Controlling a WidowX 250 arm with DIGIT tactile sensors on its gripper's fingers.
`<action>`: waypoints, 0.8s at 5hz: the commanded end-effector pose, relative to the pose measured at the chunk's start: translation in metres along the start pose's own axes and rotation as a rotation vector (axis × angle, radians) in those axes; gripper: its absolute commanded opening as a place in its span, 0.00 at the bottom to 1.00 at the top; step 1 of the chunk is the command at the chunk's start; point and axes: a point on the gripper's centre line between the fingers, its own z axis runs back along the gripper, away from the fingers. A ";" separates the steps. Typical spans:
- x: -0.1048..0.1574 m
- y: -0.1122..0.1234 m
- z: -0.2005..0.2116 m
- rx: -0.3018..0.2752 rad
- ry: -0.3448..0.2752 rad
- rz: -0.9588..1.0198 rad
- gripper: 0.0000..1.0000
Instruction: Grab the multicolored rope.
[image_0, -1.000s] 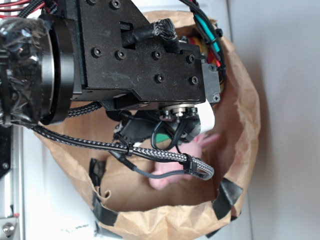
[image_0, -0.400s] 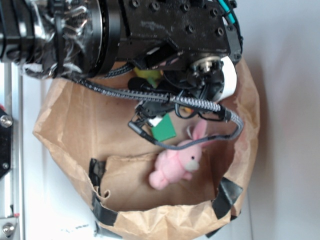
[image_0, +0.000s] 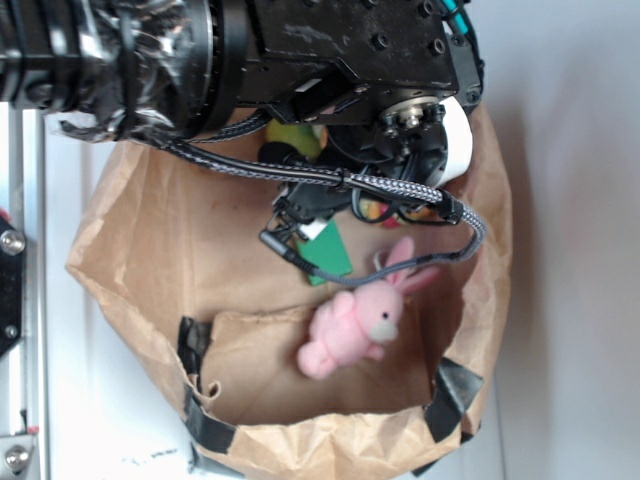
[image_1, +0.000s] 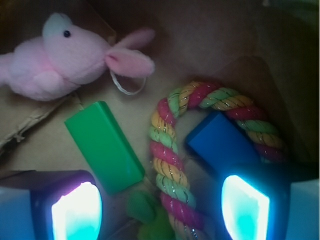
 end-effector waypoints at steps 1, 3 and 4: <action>0.001 0.008 0.006 0.079 -0.006 0.017 1.00; 0.002 -0.003 -0.012 0.097 0.000 -0.009 1.00; 0.002 -0.004 -0.014 0.104 -0.001 -0.015 1.00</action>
